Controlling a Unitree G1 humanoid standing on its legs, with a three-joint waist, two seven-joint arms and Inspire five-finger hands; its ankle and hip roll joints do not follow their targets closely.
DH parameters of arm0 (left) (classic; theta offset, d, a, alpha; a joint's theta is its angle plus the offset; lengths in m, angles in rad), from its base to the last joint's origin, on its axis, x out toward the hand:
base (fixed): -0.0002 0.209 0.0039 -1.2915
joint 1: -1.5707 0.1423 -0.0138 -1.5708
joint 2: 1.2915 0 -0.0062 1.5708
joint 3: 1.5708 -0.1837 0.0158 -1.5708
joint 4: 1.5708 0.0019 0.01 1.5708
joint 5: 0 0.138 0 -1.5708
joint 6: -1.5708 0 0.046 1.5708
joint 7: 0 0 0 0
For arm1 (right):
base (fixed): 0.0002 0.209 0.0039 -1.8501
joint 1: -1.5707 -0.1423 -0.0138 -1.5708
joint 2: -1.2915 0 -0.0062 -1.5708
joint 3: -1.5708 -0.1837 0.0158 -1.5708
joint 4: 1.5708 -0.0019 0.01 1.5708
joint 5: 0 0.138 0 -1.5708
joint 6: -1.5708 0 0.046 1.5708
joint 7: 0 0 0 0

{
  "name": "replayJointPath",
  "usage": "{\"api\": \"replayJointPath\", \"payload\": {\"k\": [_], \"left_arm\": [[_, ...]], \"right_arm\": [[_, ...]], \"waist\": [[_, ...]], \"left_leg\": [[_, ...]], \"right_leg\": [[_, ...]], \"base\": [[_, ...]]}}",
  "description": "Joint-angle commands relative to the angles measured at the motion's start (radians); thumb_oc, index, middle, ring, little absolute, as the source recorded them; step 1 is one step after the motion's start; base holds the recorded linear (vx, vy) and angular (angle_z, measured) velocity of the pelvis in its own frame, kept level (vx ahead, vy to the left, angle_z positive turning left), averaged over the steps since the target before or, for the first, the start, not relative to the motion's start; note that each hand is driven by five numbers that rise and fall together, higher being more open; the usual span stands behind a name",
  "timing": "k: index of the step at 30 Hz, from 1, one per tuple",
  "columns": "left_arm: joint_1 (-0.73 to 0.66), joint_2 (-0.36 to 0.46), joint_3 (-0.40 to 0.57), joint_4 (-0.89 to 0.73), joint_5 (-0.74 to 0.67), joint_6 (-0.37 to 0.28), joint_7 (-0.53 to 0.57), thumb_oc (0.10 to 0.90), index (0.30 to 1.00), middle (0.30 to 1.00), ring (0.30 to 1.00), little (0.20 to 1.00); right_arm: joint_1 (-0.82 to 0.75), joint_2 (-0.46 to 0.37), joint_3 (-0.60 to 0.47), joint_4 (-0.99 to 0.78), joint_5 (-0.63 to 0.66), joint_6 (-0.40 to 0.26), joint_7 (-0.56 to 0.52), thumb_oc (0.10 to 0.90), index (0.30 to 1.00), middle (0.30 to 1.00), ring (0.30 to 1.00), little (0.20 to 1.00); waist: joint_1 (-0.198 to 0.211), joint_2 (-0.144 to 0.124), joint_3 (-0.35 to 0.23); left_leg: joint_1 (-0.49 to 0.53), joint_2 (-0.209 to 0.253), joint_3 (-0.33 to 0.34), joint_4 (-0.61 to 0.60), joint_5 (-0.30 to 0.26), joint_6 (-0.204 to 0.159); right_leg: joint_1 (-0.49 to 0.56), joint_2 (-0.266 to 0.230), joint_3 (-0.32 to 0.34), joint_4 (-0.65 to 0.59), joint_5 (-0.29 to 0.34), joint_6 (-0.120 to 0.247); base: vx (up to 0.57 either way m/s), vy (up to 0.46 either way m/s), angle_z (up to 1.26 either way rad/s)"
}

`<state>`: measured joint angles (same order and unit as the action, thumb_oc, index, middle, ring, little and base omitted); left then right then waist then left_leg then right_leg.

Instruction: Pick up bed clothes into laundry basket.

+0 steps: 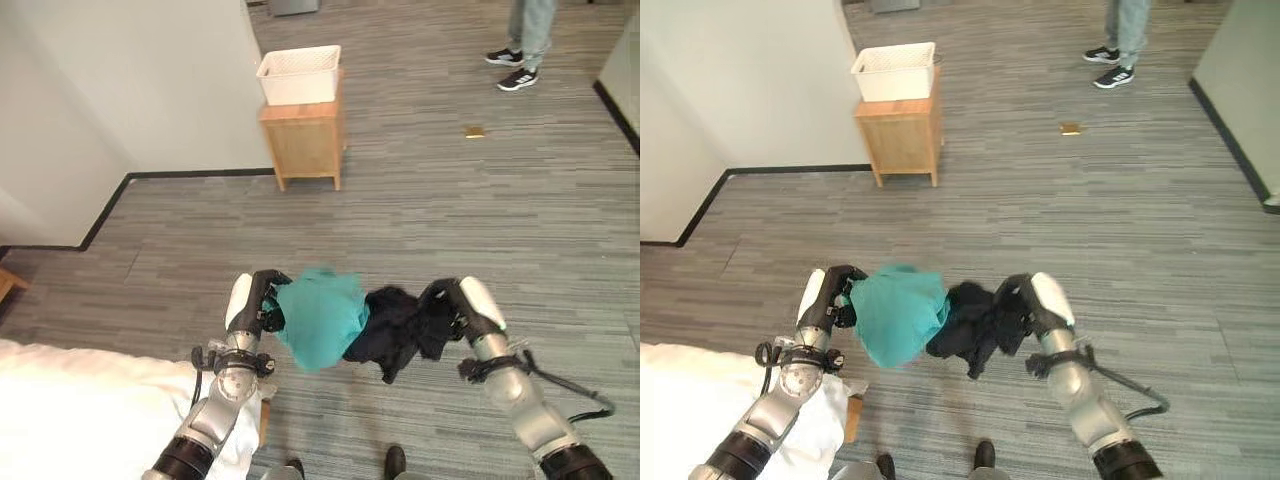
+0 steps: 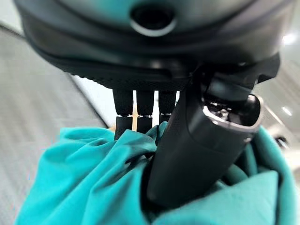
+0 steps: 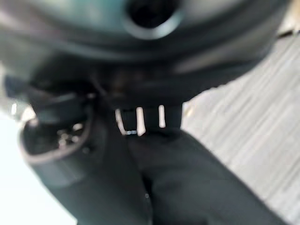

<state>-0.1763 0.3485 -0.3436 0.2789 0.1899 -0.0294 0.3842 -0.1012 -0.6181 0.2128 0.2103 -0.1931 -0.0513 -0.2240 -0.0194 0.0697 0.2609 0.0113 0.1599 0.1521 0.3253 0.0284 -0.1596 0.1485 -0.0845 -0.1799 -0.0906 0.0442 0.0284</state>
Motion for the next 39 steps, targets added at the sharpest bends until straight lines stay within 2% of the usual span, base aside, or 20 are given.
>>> {"api": "replayJointPath", "payload": {"k": [1,5,8,11,14,16,17,18,20,22,23,24,25,26,27,30,32,34,38,39], "left_arm": [[-0.089,0.010,0.031,-0.051,-0.019,-0.077,0.044,0.400,0.300,0.300,0.300,0.300],[0.026,-0.004,0.084,-0.122,-0.096,-0.092,0.010,0.400,0.300,0.300,0.300,0.300],[0.071,0.003,0.102,-0.133,-0.077,-0.081,-0.002,0.400,0.300,0.300,0.300,0.300],[0.085,0.010,0.119,-0.125,-0.058,-0.070,0.003,0.400,0.300,0.300,0.300,0.300],[0.110,0.021,0.150,-0.134,-0.046,-0.062,0.003,0.400,0.300,0.300,0.300,0.300],[0.118,0.032,0.159,-0.129,-0.036,-0.053,0.003,0.400,0.300,0.300,0.300,0.300],[0.118,0.043,0.151,-0.121,-0.027,-0.052,0.004,0.400,0.300,0.300,0.300,0.300],[0.118,0.045,0.151,-0.121,-0.027,-0.052,0.004,0.400,0.300,0.300,0.300,0.300],[0.114,0.058,0.133,-0.122,-0.018,-0.048,-0.002,0.400,0.300,0.300,0.300,0.300],[0.101,0.069,0.120,-0.120,-0.018,-0.050,0.002,0.400,0.300,0.300,0.300,0.300],[0.095,0.073,0.116,-0.119,-0.013,-0.049,0.005,0.400,0.300,0.300,0.300,0.300],[0.074,0.080,0.101,-0.126,-0.008,-0.052,0.004,0.400,0.300,0.300,0.300,0.300],[0.073,0.079,0.101,-0.125,-0.008,-0.052,0.004,0.400,0.300,0.300,0.300,0.300],[0.055,0.076,0.088,-0.127,-0.004,-0.052,0.002,0.400,0.300,0.300,0.300,0.300],[0.026,0.068,0.063,-0.133,0.004,-0.056,-0.002,0.400,0.300,0.300,0.300,0.300],[0.011,0.056,0.048,-0.122,0.009,-0.058,-0.006,0.400,0.300,0.300,0.300,0.300],[0.007,0.048,0.041,-0.120,0.016,-0.059,-0.008,0.400,0.300,0.300,0.300,0.300],[-0.005,0.046,0.061,-0.107,0.033,-0.066,-0.017,0.400,0.300,0.300,0.300,0.300],[-0.001,0.040,0.063,-0.098,0.046,-0.079,-0.020,0.400,0.300,0.300,0.300,0.300],[-0.002,0.031,0.055,-0.087,0.046,-0.085,-0.018,0.400,0.300,0.300,0.300,0.300]], "right_arm": [[-0.039,-0.016,-0.009,-0.098,0.014,-0.075,-0.035,0.400,0.300,0.300,0.300,0.300],[-0.042,0.022,-0.001,-0.123,-0.007,-0.051,-0.022,0.400,0.300,0.300,0.300,0.300],[-0.058,0.045,0.015,-0.119,-0.022,-0.054,-0.021,0.400,0.300,0.300,0.300,0.300],[-0.073,0.061,0.020,-0.120,-0.025,-0.051,-0.018,0.400,0.300,0.300,0.300,0.300],[-0.084,0.073,0.032,-0.122,-0.028,-0.051,0.000,0.400,0.300,0.300,0.300,0.300],[-0.089,0.084,0.048,-0.123,-0.036,-0.051,0.013,0.400,0.300,0.300,0.300,0.300],[-0.073,0.107,0.055,-0.131,-0.052,-0.059,0.010,0.400,0.300,0.300,0.300,0.300],[-0.072,0.109,0.054,-0.131,-0.053,-0.059,0.010,0.400,0.300,0.300,0.300,0.300],[-0.050,0.129,0.053,-0.135,-0.069,-0.059,0.010,0.400,0.300,0.300,0.300,0.300],[-0.032,0.142,0.052,-0.150,-0.077,-0.059,0.006,0.400,0.300,0.300,0.300,0.300],[-0.026,0.144,0.046,-0.160,-0.080,-0.062,0.007,0.400,0.300,0.300,0.300,0.300],[-0.018,0.155,0.033,-0.170,-0.082,-0.062,0.000,0.400,0.300,0.300,0.300,0.300],[-0.018,0.155,0.033,-0.171,-0.083,-0.062,0.001,0.400,0.300,0.300,0.300,0.300],[-0.011,0.158,0.026,-0.178,-0.080,-0.062,-0.001,0.400,0.300,0.300,0.300,0.300],[0.003,0.160,0.020,-0.195,-0.074,-0.062,-0.004,0.400,0.300,0.300,0.300,0.300],[0.010,0.159,0.020,-0.194,-0.072,-0.061,-0.007,0.400,0.300,0.300,0.300,0.300],[0.007,0.157,0.027,-0.193,-0.072,-0.059,-0.010,0.400,0.300,0.300,0.300,0.300],[0.004,0.165,0.039,-0.210,-0.097,-0.051,-0.008,0.400,0.300,0.300,0.300,0.300],[0.014,0.160,0.058,-0.211,-0.126,-0.047,0.013,0.400,0.300,0.300,0.300,0.300],[0.017,0.157,0.066,-0.203,-0.123,-0.051,0.019,0.400,0.300,0.300,0.300,0.300]], "waist": [[0.005,-0.045,-0.039],[0.066,-0.062,-0.048],[0.105,-0.050,-0.070],[0.119,-0.047,-0.078],[0.130,-0.047,-0.092],[0.150,-0.057,-0.107],[0.175,-0.109,-0.123],[0.181,-0.109,-0.126],[0.187,-0.142,-0.119],[0.160,-0.133,-0.096],[0.135,-0.121,-0.091],[0.096,-0.090,-0.074],[0.095,-0.087,-0.075],[0.071,-0.074,-0.064],[0.016,-0.060,-0.046],[-0.030,-0.056,-0.043],[-0.057,-0.061,-0.044],[-0.088,-0.069,-0.060],[-0.110,-0.064,-0.073],[-0.112,-0.062,-0.079]], "left_leg": [[-0.169,0.054,0.016,0.171,0.099,0.020],[-0.260,-0.059,0.086,0.103,-0.007,0.081],[-0.278,-0.026,0.218,-0.149,0.078,0.074],[-0.288,-0.008,0.287,-0.318,0.110,0.085],[-0.300,0.031,0.331,-0.381,0.127,0.097],[-0.304,0.035,0.330,-0.384,0.175,0.108],[-0.301,-0.006,0.314,-0.376,0.189,0.127],[-0.302,-0.003,0.319,-0.378,0.192,0.127],[-0.271,-0.048,0.310,-0.367,0.159,0.162],[-0.220,-0.059,0.280,-0.358,0.116,0.183],[-0.180,-0.066,0.270,-0.373,0.092,0.192],[-0.094,-0.076,0.230,-0.393,0.042,0.198],[-0.097,-0.073,0.229,-0.394,0.045,0.198],[-0.060,-0.084,0.202,-0.399,0.021,0.199],[0.018,-0.105,0.147,-0.404,-0.026,0.189],[0.071,-0.108,0.105,-0.408,-0.061,0.167],[0.117,-0.119,0.078,-0.413,-0.095,0.156],[0.217,-0.117,0.066,-0.413,-0.175,0.117],[0.318,-0.110,0.023,-0.406,-0.254,0.114],[0.323,-0.097,-0.001,-0.330,-0.262,0.104]], "right_leg": [[0.089,0.001,-0.039,0.033,-0.162,0.031],[0.127,0.005,-0.012,0.016,-0.187,0.041],[0.179,0.045,-0.003,0.017,-0.245,0.057],[0.213,0.053,-0.004,0.025,-0.278,0.075],[0.259,0.053,0.014,0.030,-0.314,0.095],[0.272,0.045,0.030,0.051,-0.318,0.107],[0.254,0.000,0.028,0.140,-0.245,0.154],[0.249,0.001,0.034,0.138,-0.241,0.154],[0.178,-0.035,0.041,0.340,-0.088,0.233],[0.066,-0.024,0.067,0.575,0.074,0.233],[0.015,-0.033,0.062,0.652,0.116,0.233],[-0.102,-0.092,0.017,0.739,0.095,0.233],[-0.103,-0.089,0.015,0.738,0.097,0.233],[-0.153,-0.118,-0.006,0.737,0.049,0.233],[-0.241,-0.120,-0.030,0.658,-0.051,0.196],[-0.278,-0.092,-0.033,0.485,-0.085,0.167],[-0.295,-0.081,-0.027,0.342,-0.070,0.159],[-0.373,-0.104,-0.096,0.106,0.032,0.190],[-0.381,-0.090,-0.068,0.105,0.049,0.185],[-0.365,-0.082,-0.047,0.113,0.052,0.170]], "base": [[0.11,-0.160,-0.05],[0.24,-0.073,-0.13],[0.49,-0.012,-0.50],[0.46,0.013,-0.24],[0.49,0.043,-0.23],[0.62,0.062,-0.44],[0.54,0.037,-0.64],[0.48,0.046,-0.88],[0.37,0.036,-0.46],[0.47,0.054,0.54],[0.69,0.148,0.89],[0.52,0.103,0.80],[0.58,0.121,0.75],[0.66,0.028,0.68],[0.82,-0.011,0.90],[0.46,-0.104,1.05],[0.51,-0.162,1.21],[0.79,-0.248,0.79],[0.50,-0.167,0.08],[0.34,-0.147,0.37]]}}
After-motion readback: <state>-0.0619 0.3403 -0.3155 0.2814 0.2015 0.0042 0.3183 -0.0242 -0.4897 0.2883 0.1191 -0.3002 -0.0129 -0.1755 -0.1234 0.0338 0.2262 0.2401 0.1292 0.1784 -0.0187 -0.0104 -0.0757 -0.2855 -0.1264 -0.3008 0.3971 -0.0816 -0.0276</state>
